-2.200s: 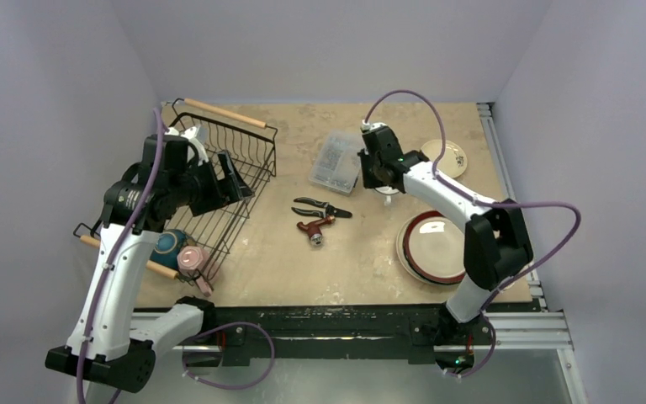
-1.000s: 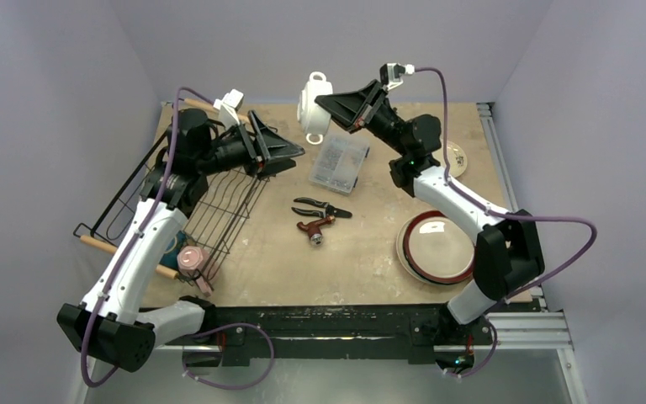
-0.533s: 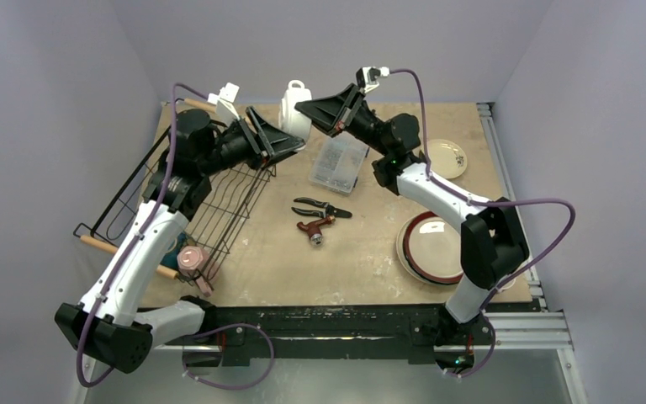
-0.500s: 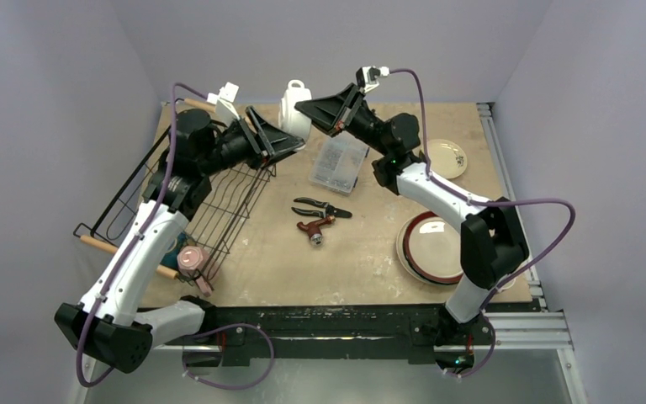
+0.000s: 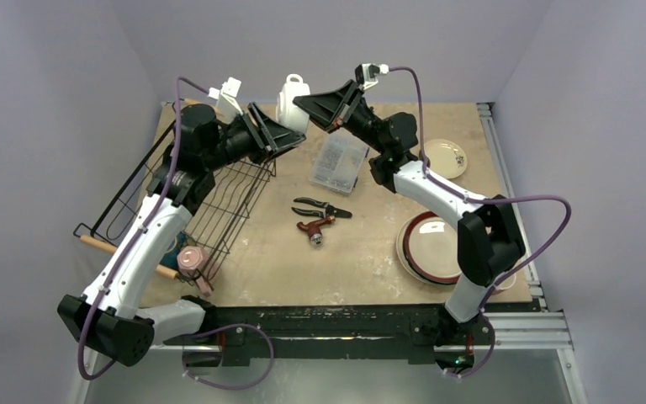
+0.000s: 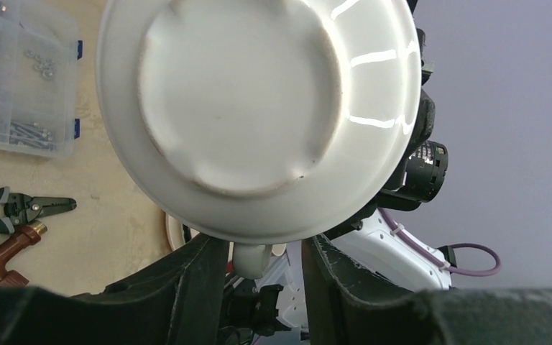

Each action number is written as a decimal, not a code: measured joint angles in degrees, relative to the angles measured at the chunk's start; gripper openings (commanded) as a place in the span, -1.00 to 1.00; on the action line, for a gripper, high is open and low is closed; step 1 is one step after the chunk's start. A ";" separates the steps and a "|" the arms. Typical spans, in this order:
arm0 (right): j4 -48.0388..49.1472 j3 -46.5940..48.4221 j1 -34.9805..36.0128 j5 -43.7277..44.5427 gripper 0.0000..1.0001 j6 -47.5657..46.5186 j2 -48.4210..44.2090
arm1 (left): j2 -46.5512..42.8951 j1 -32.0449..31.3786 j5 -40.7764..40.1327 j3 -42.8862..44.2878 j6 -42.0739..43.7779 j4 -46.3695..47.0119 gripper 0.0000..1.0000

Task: Load the mixed dishes into the dish rack
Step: Turn the bowl upside down on the dish rack, then pick up the plate at the center of the board.

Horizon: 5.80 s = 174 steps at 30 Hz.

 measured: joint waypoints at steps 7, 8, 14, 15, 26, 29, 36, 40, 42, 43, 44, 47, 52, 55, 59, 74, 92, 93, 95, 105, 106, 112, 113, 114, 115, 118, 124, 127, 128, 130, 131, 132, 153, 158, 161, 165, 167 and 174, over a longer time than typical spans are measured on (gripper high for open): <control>1.18 0.20 0.11 0.96 -1.00 0.39 0.39 | 0.44 -0.11 -0.07 0.00 0.04 1.22 -0.26; 1.29 0.20 0.11 1.03 -1.00 0.44 0.39 | 0.44 -0.11 -0.09 0.00 0.07 1.33 -0.26; 1.49 0.20 0.17 1.75 -1.00 0.48 0.39 | 0.44 -0.15 -1.20 0.00 0.17 1.36 -0.49; 1.46 0.20 0.22 1.95 -1.00 0.46 0.39 | 0.44 -0.15 -1.51 0.00 0.15 1.22 -0.60; 1.36 0.22 0.55 2.89 -0.53 1.31 0.33 | -1.05 -0.42 -3.85 0.02 0.98 0.46 -1.00; 0.63 0.33 0.70 2.47 -0.11 0.83 0.33 | -1.46 -0.42 -4.72 0.00 1.60 -0.50 -1.00; -1.92 1.79 1.77 1.40 0.65 -1.03 0.13 | -1.79 -0.39 -6.05 -0.04 2.73 -3.19 -1.00; -6.75 2.84 1.77 0.68 0.97 -3.06 -0.20 | -2.62 -0.37 -6.19 -0.04 3.41 -4.55 -1.00; -10.60 3.48 1.77 0.59 0.97 -4.81 -0.55 | -3.10 -0.26 -6.19 -0.02 4.09 -5.31 -1.00; -12.33 3.74 1.77 0.57 0.97 -5.70 -0.76 | -3.37 -0.15 -6.16 -0.02 4.35 -5.64 -1.00; -15.02 4.20 1.77 0.46 0.97 -6.91 -1.07 | -3.63 0.04 -6.16 -0.02 4.63 -5.88 -1.00; -23.65 5.60 1.70 0.33 0.98 -11.17 -2.47 | -4.61 1.07 -6.21 -0.02 5.90 -7.28 -1.00; -34.97 7.85 1.14 0.39 0.98 -17.35 -5.03 | -6.23 2.93 -7.96 0.74 9.70 -12.68 -1.00; -41.35 10.29 0.04 0.42 0.98 -20.68 -5.73 | -6.58 4.00 -10.75 3.04 14.29 -18.97 -1.00; -48.50 10.49 -3.26 0.52 0.98 -22.99 -7.43 | -7.56 5.27 -17.33 6.01 20.76 -27.21 -1.00; -70.18 11.61 -11.89 2.67 0.97 -32.63 -11.45 | -3.19 14.47 -48.74 10.49 22.58 -52.17 -1.00; -91.67 29.22 -11.91 2.36 0.97 -40.44 -4.76 | 13.62 19.47 -57.55 -0.98 -4.46 -43.69 -1.00; -92.21 29.35 -11.91 2.36 0.98 -40.50 -4.39 | 14.69 19.56 -57.53 -1.09 -5.55 -43.28 -1.00; -93.48 29.68 -11.91 2.40 0.98 -40.54 -3.56 | 17.27 19.80 -57.59 -1.33 -8.20 -42.36 -1.00; -98.23 34.62 -11.91 2.84 0.98 -41.24 -1.40 | 24.02 22.53 -55.95 -4.87 -21.68 -39.06 -1.00; -98.49 35.32 -11.91 2.84 0.98 -41.44 -1.03 | 24.02 23.04 -56.04 -5.73 -23.39 -38.75 -1.00; -100.83 38.99 -12.35 2.80 0.97 -42.64 1.77 | 24.02 24.63 -56.04 -8.76 -32.35 -37.57 -1.00; -101.29 39.36 -12.50 2.80 0.98 -42.84 2.10 | 24.02 24.90 -56.04 -9.07 -33.88 -37.18 -1.00; -101.77 39.60 -12.74 2.75 0.98 -43.12 2.36 | 24.02 25.35 -56.00 -9.38 -35.74 -36.63 -1.00; -102.22 39.65 -12.96 2.75 0.98 -43.32 2.54 | 24.02 25.86 -55.95 -9.55 -37.35 -36.20 -1.00; -103.25 39.65 -13.97 2.43 0.98 -43.80 2.62 | 24.02 27.21 -55.89 -9.81 -41.22 -35.15 -1.00; -103.49 39.01 -15.74 1.81 0.98 -44.44 2.60 | 24.33 29.29 -56.06 -9.66 -47.74 -34.73 -1.00; -103.45 37.75 -16.35 0.90 0.98 -44.61 2.60 | 24.85 29.77 -56.39 -9.20 -50.66 -34.91 -0.93; -103.47 37.35 -16.48 0.72 0.97 -44.63 2.60 | 24.96 29.94 -56.50 -9.05 -51.56 -35.08 -0.86; -103.49 36.72 -16.63 0.52 0.98 -44.70 2.60 | 25.16 30.16 -56.57 -8.81 -52.81 -35.32 -0.67; -103.49 36.48 -16.72 0.31 0.98 -44.78 2.60 | 25.31 30.32 -56.57 -8.68 -53.20 -35.39 -0.56; -103.47 36.26 -16.92 0.11 0.98 -44.85 2.60 | 25.42 30.40 -56.59 -8.59 -53.46 -35.50 -0.44; -99.67 28.00 -19.89 -1.84 0.98 -46.93 -1.07 | 20.70 30.80 -48.63 -6.45 -36.35 -33.38 1.00; -99.82 26.47 -19.89 0.81 0.98 -49.55 -1.60 | 15.34 30.77 -41.48 -5.86 -25.18 -30.71 1.00; -99.56 23.56 -19.89 2.43 0.98 -50.53 -2.64 | 11.04 30.80 -35.32 -5.77 -18.23 -31.08 0.99; -98.99 20.85 -19.89 3.96 0.98 -51.04 -2.89 | 6.62 30.62 -25.53 -5.57 -13.03 -34.10 1.00; -98.44 18.43 -19.89 4.35 0.97 -51.10 -3.39 | 4.61 29.49 -21.77 -5.62 -10.88 -35.54 0.99; -97.37 13.81 -19.89 5.46 0.98 -50.97 -3.28 | 1.44 16.70 -14.29 -2.01 0.85 -34.97 0.92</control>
